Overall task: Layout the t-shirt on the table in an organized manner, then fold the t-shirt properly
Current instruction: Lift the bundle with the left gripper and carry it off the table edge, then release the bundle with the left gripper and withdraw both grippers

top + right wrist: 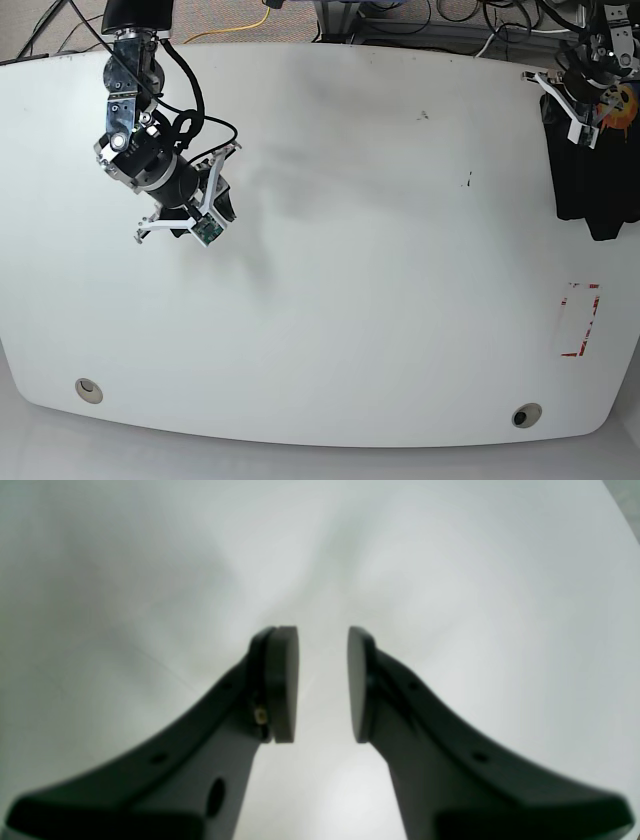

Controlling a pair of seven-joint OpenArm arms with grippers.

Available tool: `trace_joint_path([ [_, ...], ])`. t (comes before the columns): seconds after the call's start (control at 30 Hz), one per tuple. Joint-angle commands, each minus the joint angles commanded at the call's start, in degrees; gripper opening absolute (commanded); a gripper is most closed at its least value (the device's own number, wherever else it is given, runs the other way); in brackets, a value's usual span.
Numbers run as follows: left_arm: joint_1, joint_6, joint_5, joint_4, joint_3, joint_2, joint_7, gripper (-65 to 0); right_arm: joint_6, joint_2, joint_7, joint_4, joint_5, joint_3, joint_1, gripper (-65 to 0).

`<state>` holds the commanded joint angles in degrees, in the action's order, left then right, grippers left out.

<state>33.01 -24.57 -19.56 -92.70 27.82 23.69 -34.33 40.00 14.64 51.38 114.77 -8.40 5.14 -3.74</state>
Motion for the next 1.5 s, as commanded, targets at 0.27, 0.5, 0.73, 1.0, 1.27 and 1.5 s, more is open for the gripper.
trace_joint_path([
  [0.27,-0.53,0.0,-0.09,1.76,3.25,2.73,0.0,-58.2,0.0,0.09,0.0,0.0,0.0,0.0,-0.09,-49.1],
  [0.5,-2.9,0.0,-0.09,0.09,5.45,3.25,0.09,-58.2,0.0,0.0,0.0,0.0,0.0,-0.44,0.09,-49.1],
  [0.73,-7.47,0.0,-0.09,-8.44,5.54,1.14,0.18,-58.3,0.0,-0.18,-0.44,0.0,0.0,-0.53,0.26,-49.1],
  [1.0,-19.08,0.35,1.41,-11.87,5.27,-8.18,2.46,-58.3,0.0,-3.69,-11.6,-0.7,6.15,-0.62,-0.7,-49.1],
  [1.27,-22.86,0.44,18.73,-11.87,-2.29,-16.79,17.58,-58.6,0.0,-5.01,-31.47,-4.84,16.18,-2.02,-4.75,-49.3],
  [1.5,-16.97,0.44,22.95,-14.33,-6.15,-18.9,23.74,-58.6,-2.59,-2.73,-40.62,-6.15,16.62,0.62,-10.81,-49.3],
])
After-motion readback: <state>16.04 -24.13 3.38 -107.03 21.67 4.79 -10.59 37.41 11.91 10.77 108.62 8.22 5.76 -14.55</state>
